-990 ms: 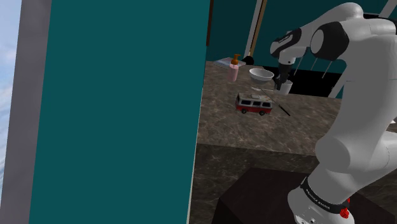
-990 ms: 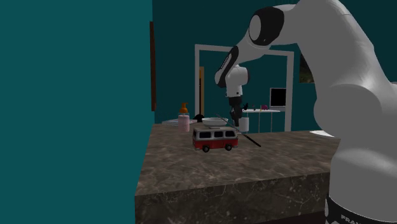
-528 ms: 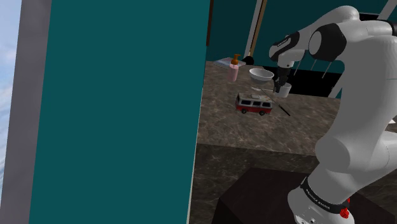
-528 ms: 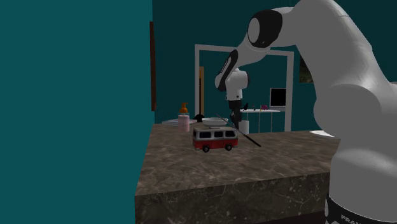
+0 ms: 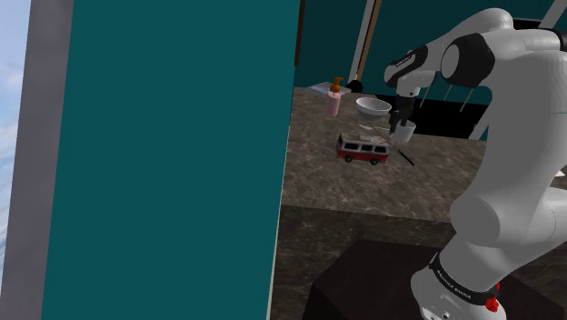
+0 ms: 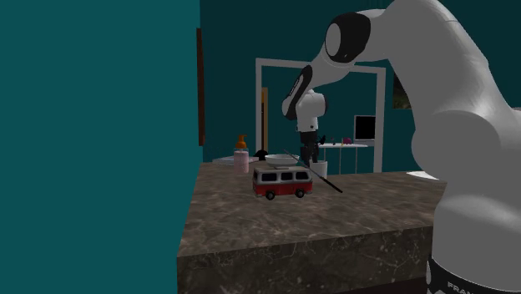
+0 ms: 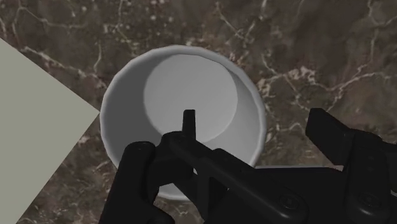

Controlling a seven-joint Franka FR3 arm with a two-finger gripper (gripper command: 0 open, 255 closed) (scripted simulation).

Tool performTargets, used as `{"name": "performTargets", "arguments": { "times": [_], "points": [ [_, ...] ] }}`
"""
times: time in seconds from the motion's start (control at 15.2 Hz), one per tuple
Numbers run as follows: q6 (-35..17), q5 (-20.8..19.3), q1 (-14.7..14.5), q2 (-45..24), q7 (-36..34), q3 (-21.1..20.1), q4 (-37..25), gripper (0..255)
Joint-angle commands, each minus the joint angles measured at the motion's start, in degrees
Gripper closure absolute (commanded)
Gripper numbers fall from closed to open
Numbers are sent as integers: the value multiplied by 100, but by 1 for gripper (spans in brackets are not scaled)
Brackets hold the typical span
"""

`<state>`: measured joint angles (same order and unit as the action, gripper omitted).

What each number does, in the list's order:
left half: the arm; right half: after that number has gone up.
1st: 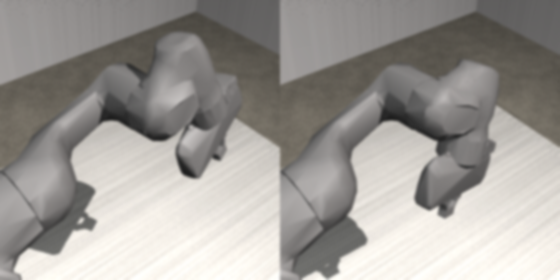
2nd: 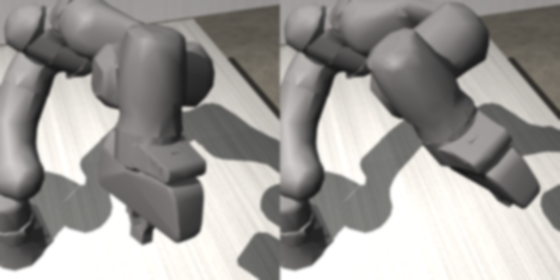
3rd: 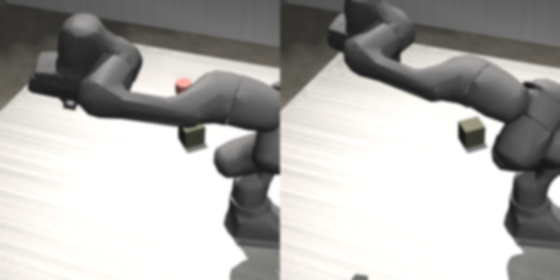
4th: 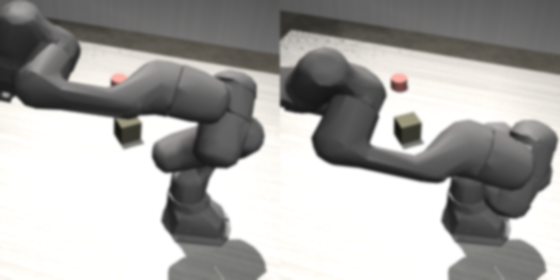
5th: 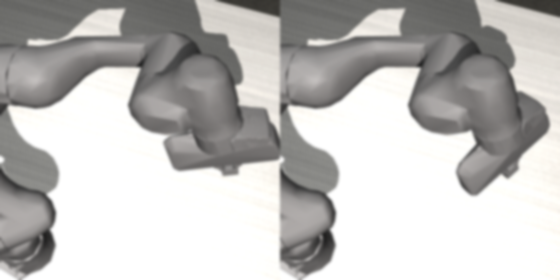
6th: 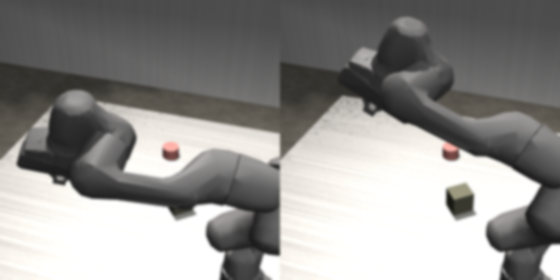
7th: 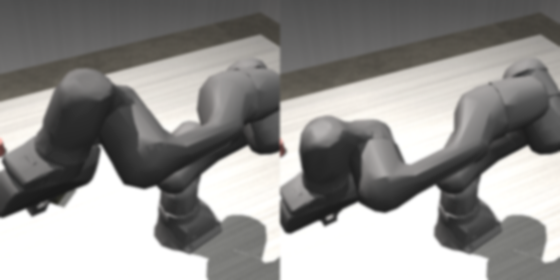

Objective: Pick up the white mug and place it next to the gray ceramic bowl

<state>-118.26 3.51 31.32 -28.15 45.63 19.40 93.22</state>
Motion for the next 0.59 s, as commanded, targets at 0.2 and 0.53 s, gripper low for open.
{"name": "performTargets", "arguments": {
  "times": [0.2, 0.53],
  "points": [
    [327, -44, -28, 131, -27, 20, -200, 0],
    [629, -76, -46, 226, -48, 33, -411, 0]
  ]
}}
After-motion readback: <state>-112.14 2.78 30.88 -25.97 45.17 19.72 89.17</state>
